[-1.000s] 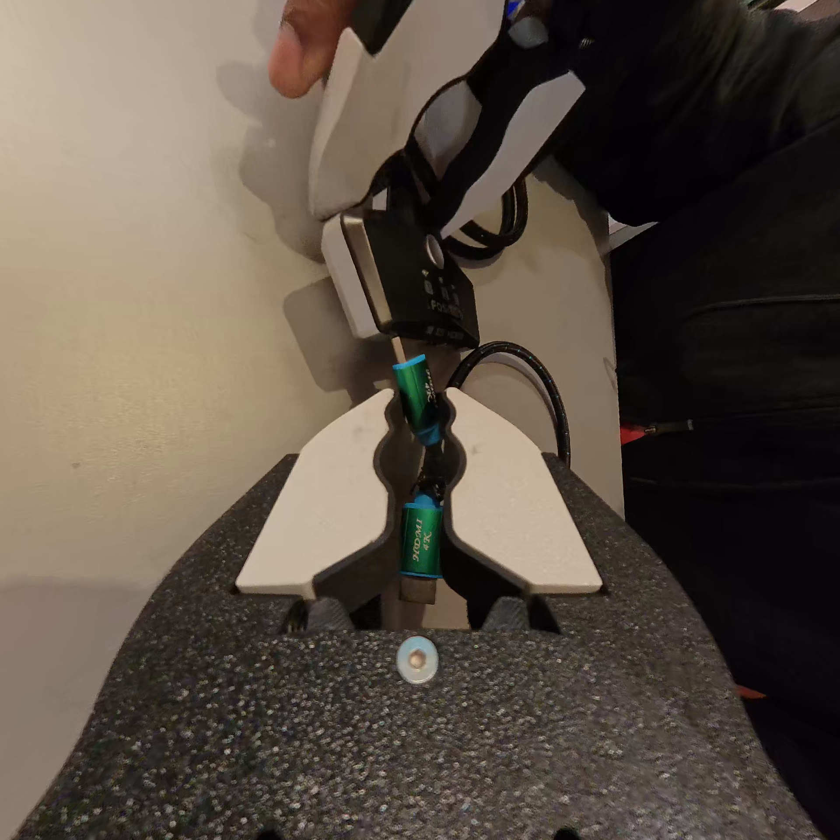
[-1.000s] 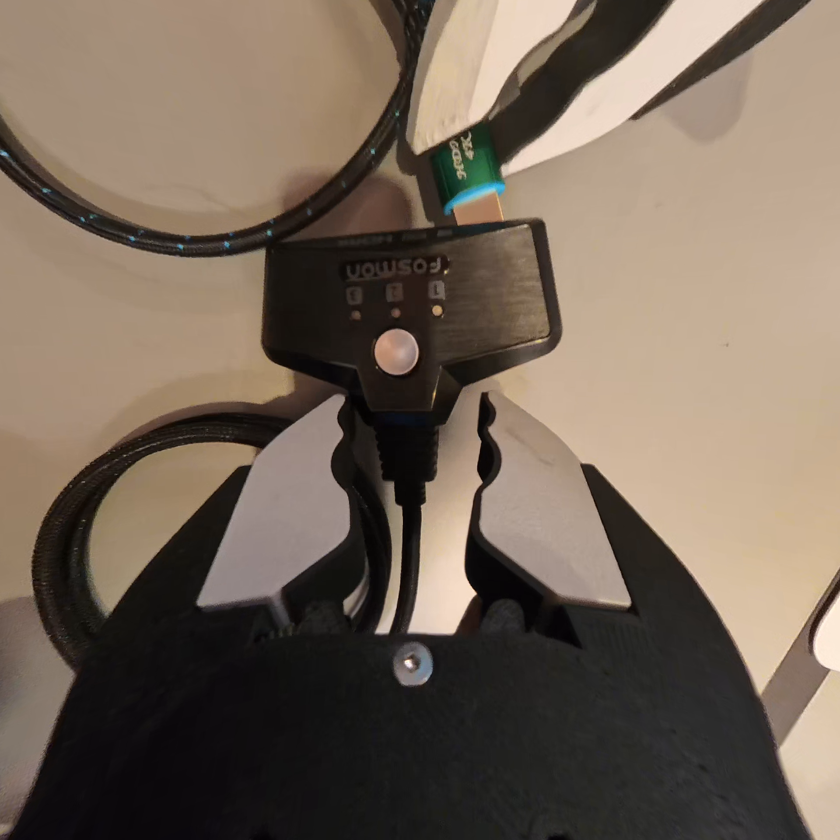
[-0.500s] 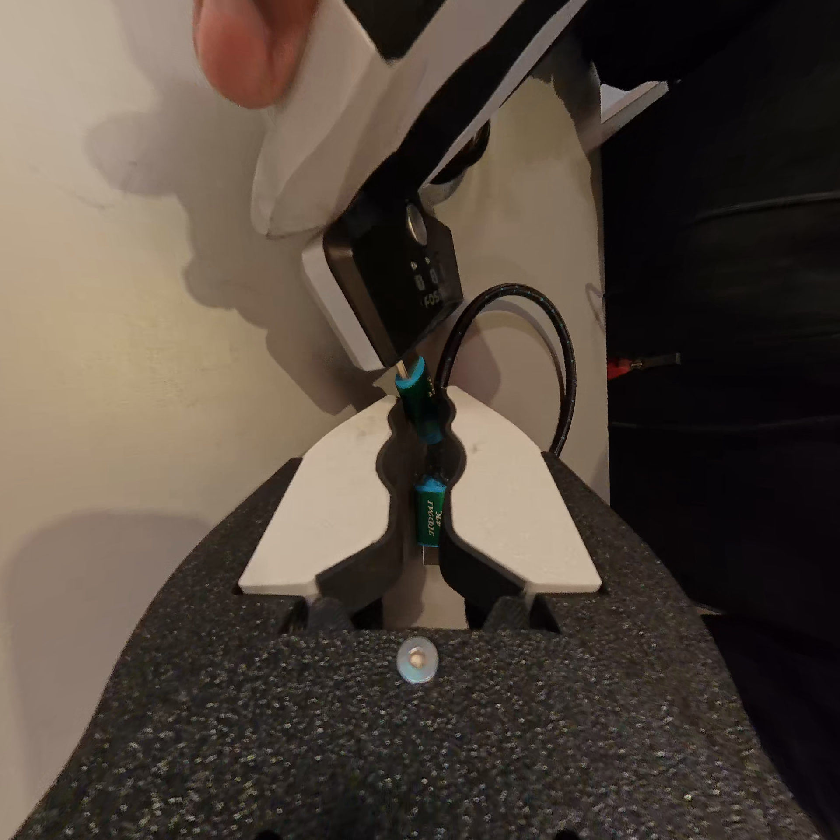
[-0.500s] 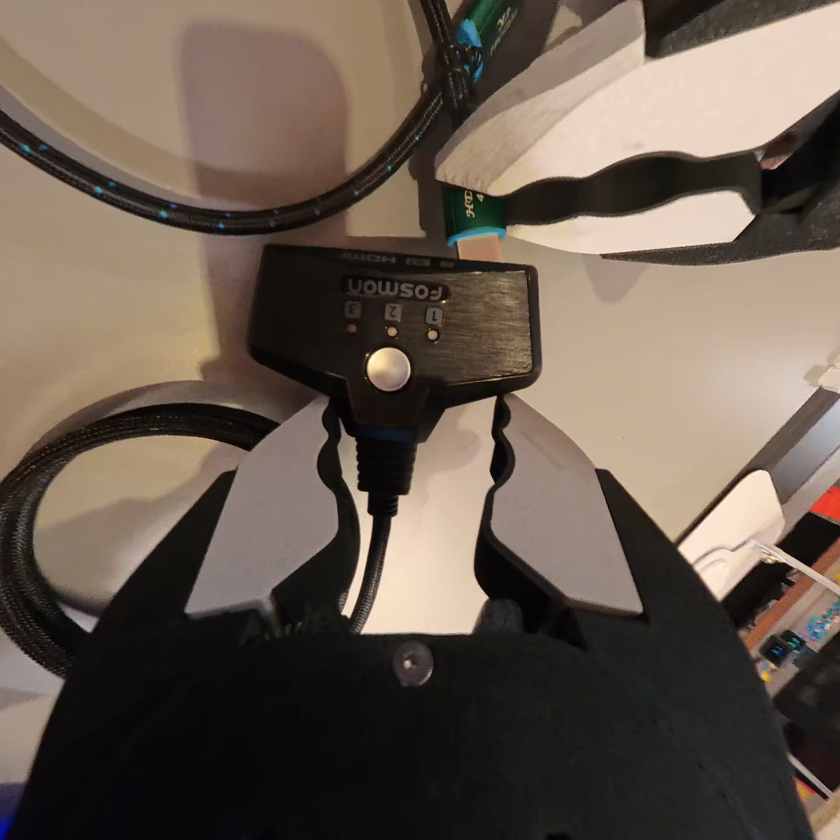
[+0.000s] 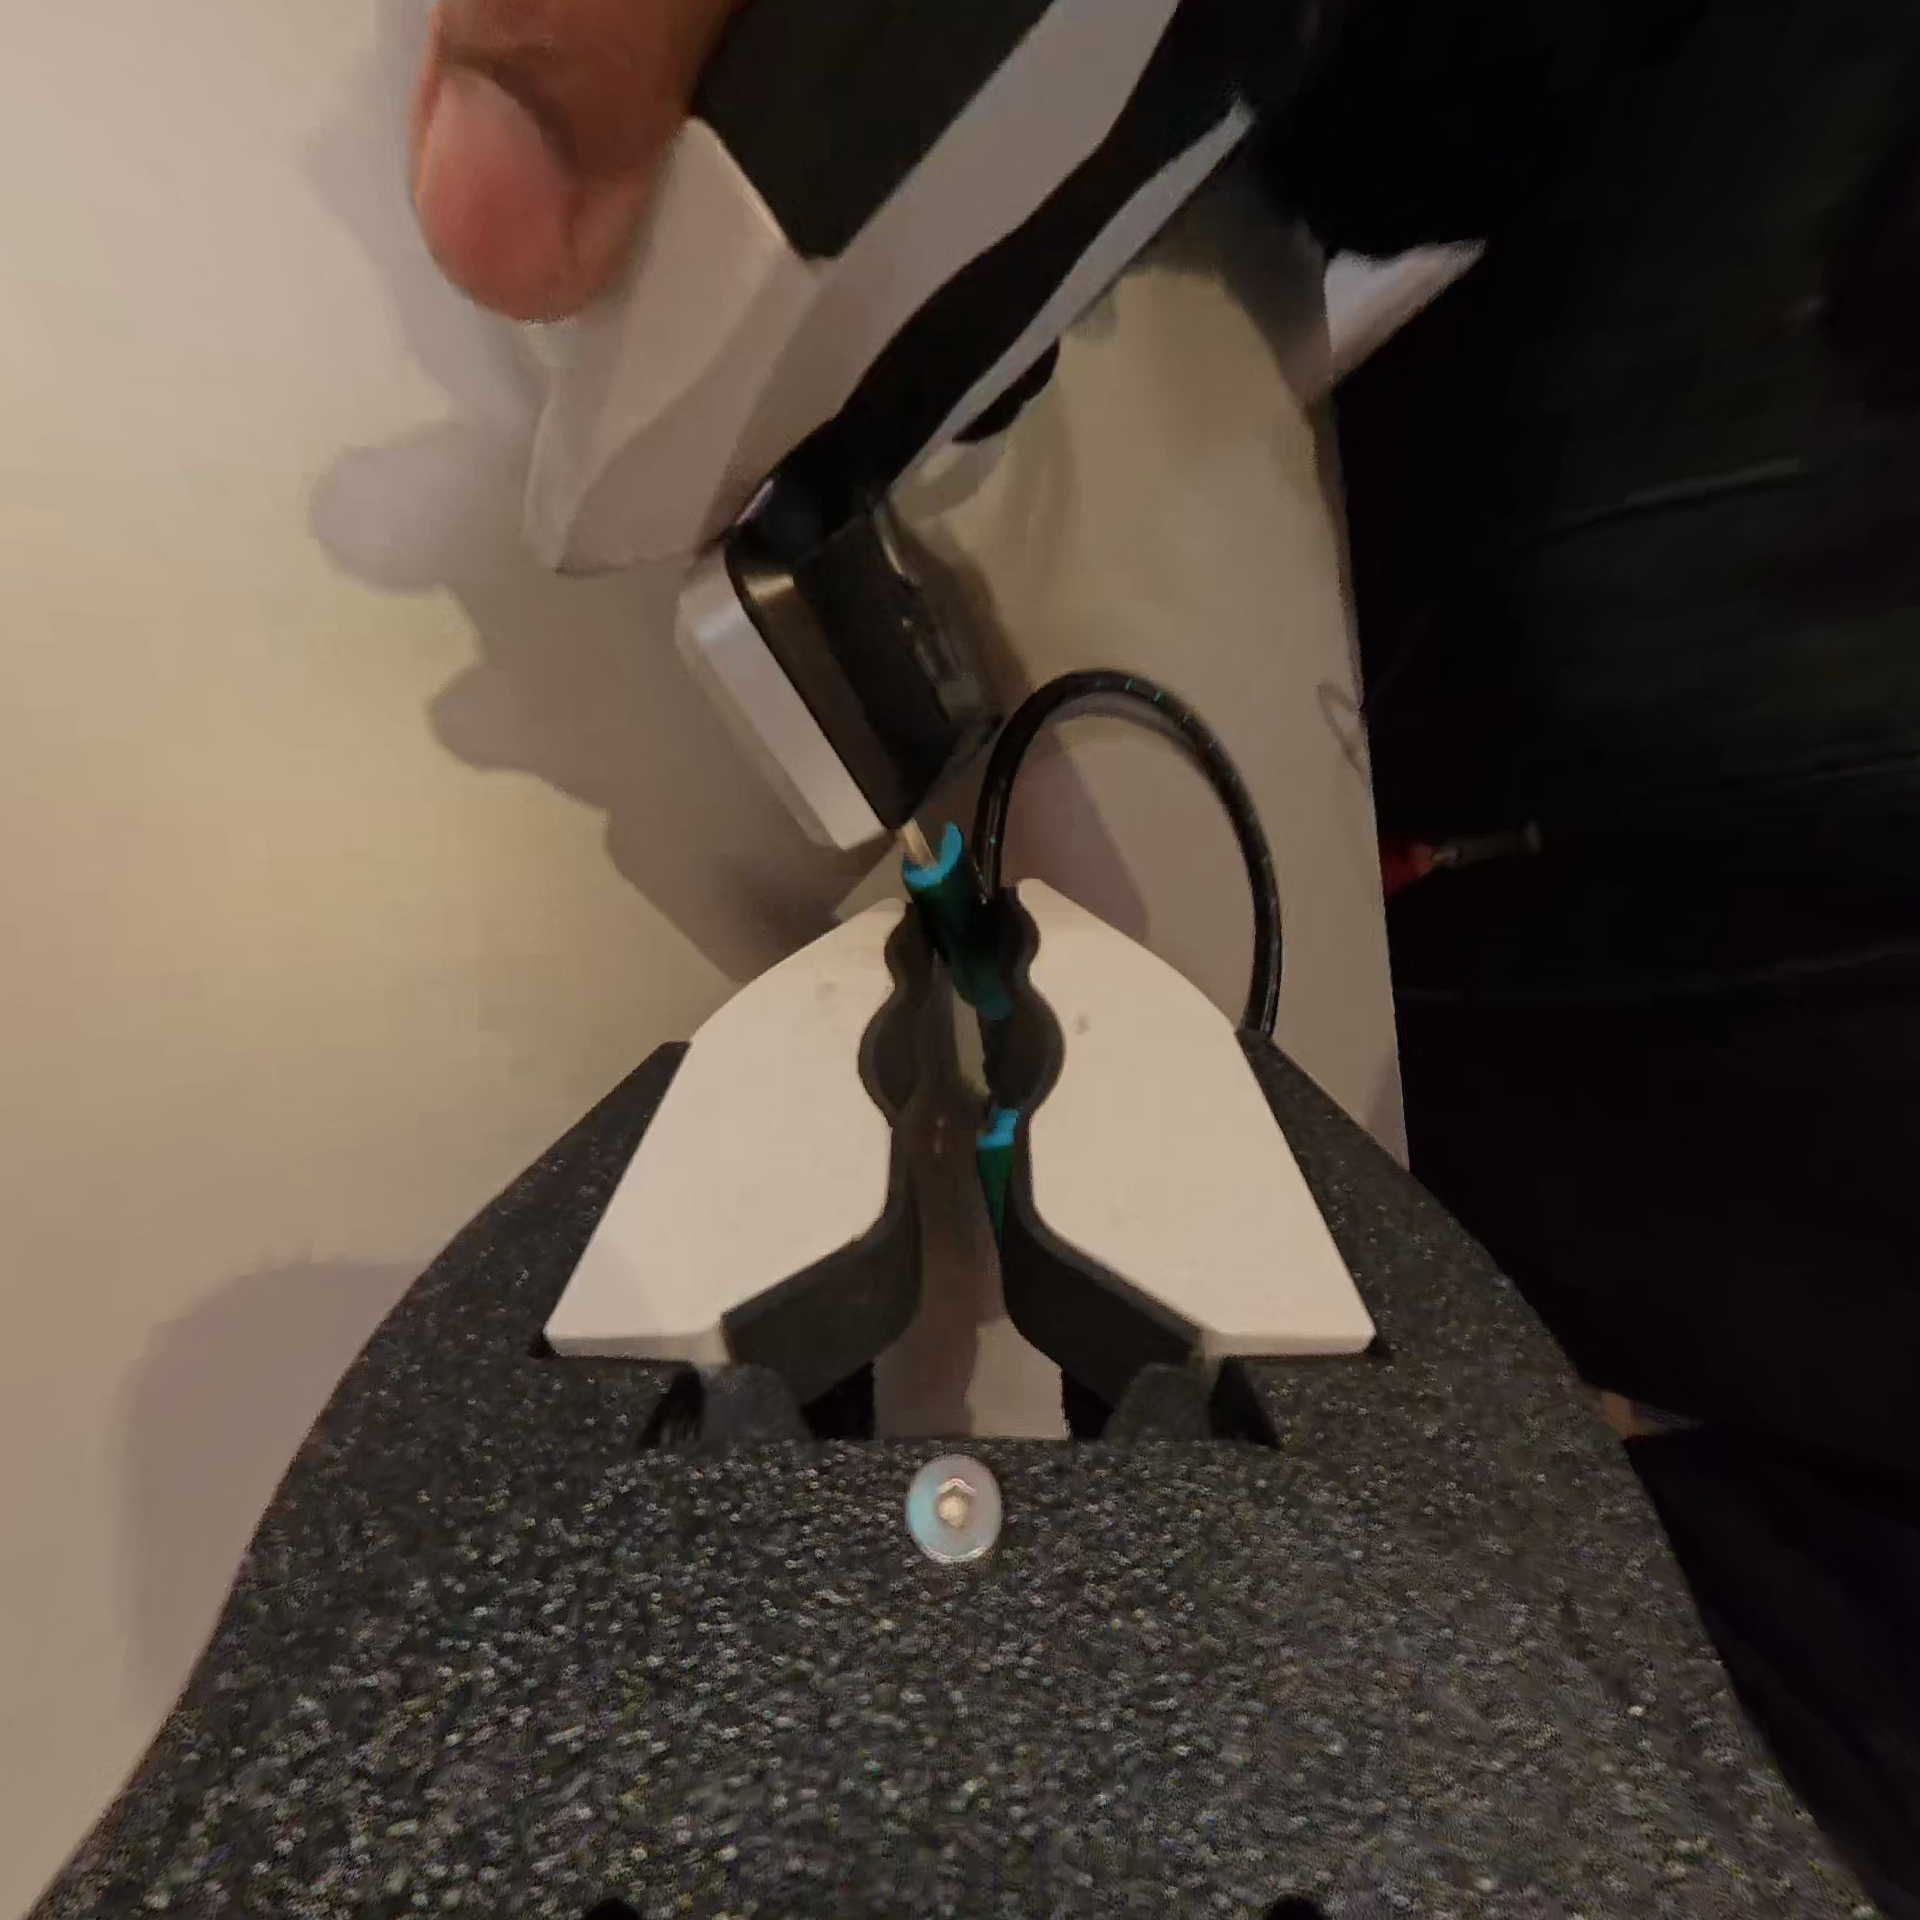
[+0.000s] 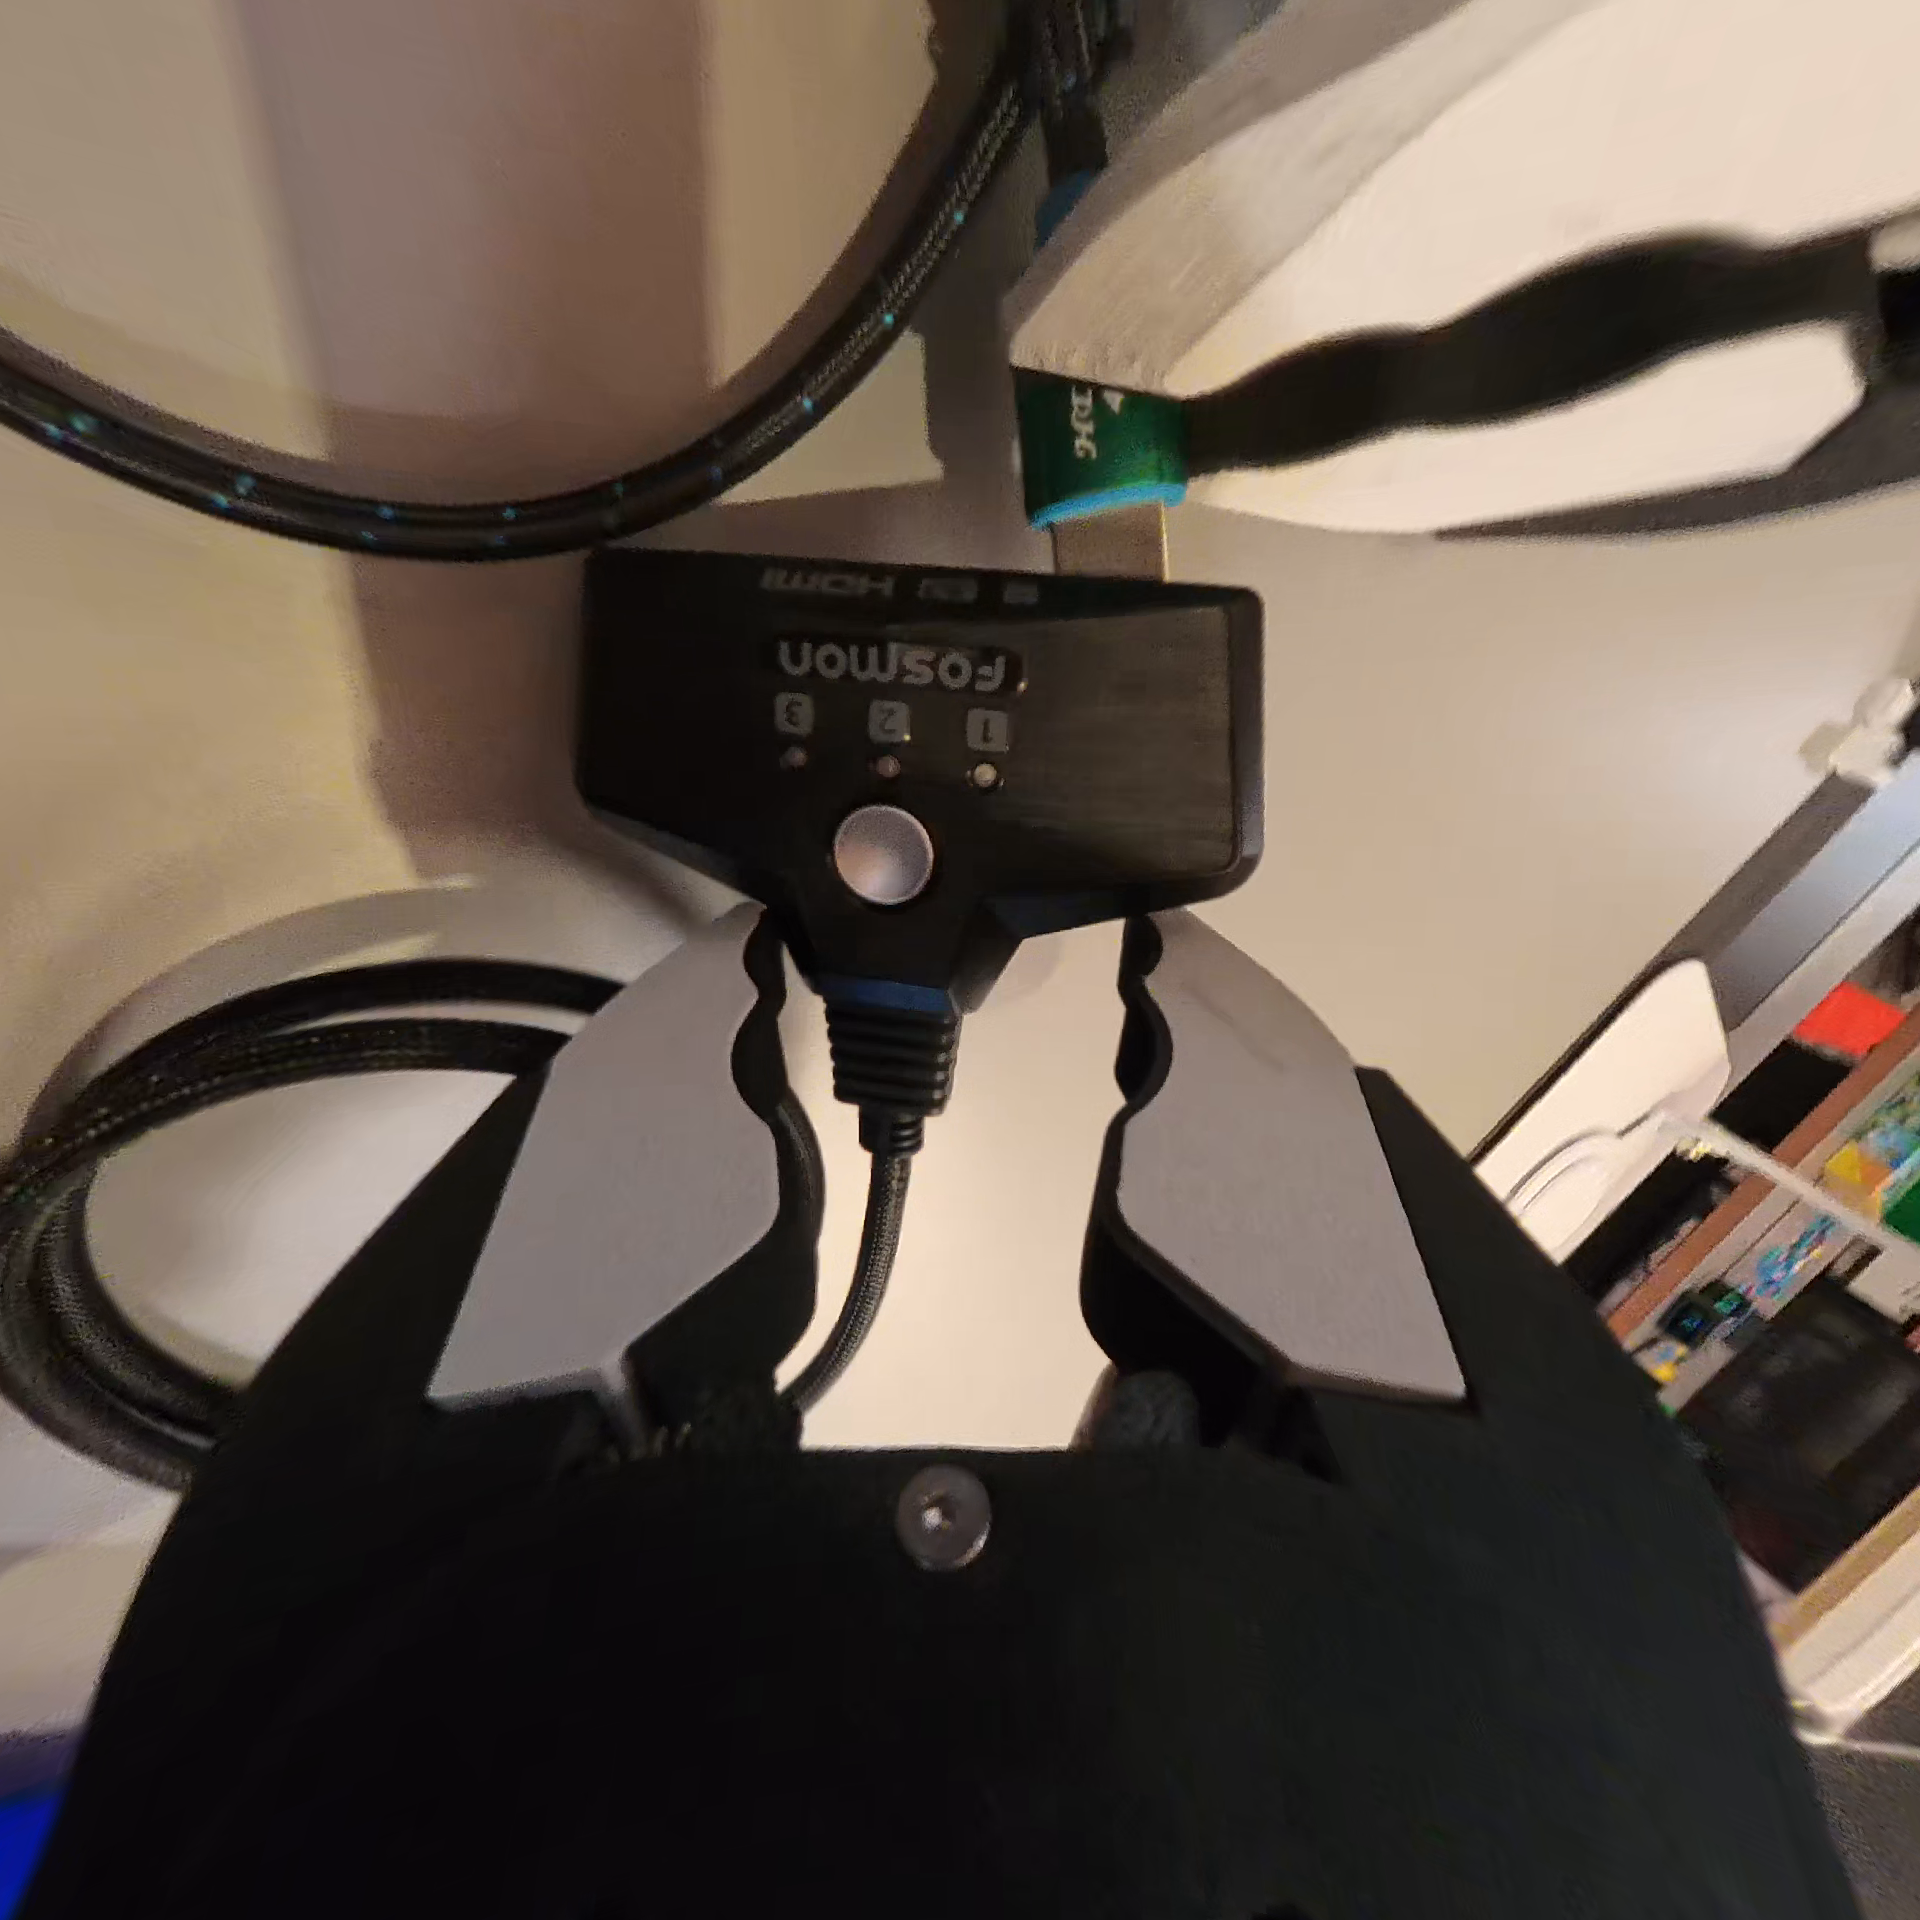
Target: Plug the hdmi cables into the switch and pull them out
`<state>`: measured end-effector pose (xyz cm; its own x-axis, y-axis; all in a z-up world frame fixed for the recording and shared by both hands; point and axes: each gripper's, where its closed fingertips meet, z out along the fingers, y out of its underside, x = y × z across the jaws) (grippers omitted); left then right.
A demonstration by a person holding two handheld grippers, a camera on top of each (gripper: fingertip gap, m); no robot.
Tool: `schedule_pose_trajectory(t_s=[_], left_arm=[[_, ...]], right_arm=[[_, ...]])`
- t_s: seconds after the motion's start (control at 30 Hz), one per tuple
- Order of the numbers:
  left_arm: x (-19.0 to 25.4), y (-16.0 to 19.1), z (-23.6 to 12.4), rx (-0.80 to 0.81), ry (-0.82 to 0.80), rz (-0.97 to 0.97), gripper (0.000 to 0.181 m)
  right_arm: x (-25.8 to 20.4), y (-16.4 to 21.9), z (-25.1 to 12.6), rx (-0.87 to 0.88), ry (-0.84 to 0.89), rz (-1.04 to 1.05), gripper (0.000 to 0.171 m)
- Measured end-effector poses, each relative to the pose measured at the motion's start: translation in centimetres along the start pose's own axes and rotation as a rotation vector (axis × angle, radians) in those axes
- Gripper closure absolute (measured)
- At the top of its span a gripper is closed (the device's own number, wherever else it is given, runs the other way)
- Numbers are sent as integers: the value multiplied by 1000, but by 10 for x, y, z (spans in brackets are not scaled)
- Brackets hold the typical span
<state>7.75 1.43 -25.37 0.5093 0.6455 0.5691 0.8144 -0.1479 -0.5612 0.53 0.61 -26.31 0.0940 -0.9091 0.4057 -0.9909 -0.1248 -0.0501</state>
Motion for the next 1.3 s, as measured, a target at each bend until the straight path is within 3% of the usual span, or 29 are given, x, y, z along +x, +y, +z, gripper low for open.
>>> schedule_pose_trajectory(t_s=[0.23, 0.37, 0.47, 0.53, 0.67, 0.87, 0.93, 1.3], left_arm=[[-31, -19, -30, 258, -38, -72, 170], [-42, -25, -39, 358, -24, -125, 170], [-47, -27, -43, 393, -36, -142, 170], [-49, -28, -45, 401, -53, -131, 170], [-41, -32, -48, 366, -105, -55, 170], [-23, -35, -44, 298, -136, 19, 170], [-19, -33, -40, 267, -130, 20, 170], [-8, -3, -15, -109, -131, -11, 171]], right_arm=[[25, 29, -13, 80, 106, 277, 123], [37, 54, -30, 99, 185, 560, 132], [40, 53, -36, 261, 170, 902, 128], [36, 40, -35, 388, 132, 1001, 119], [39, 31, -35, 428, 128, 920, 106], [50, -3, -41, 663, -134, 887, 130], [46, -6, -34, 660, -213, 894, 141], [31, -29, -27, 539, -353, 688, 144]])
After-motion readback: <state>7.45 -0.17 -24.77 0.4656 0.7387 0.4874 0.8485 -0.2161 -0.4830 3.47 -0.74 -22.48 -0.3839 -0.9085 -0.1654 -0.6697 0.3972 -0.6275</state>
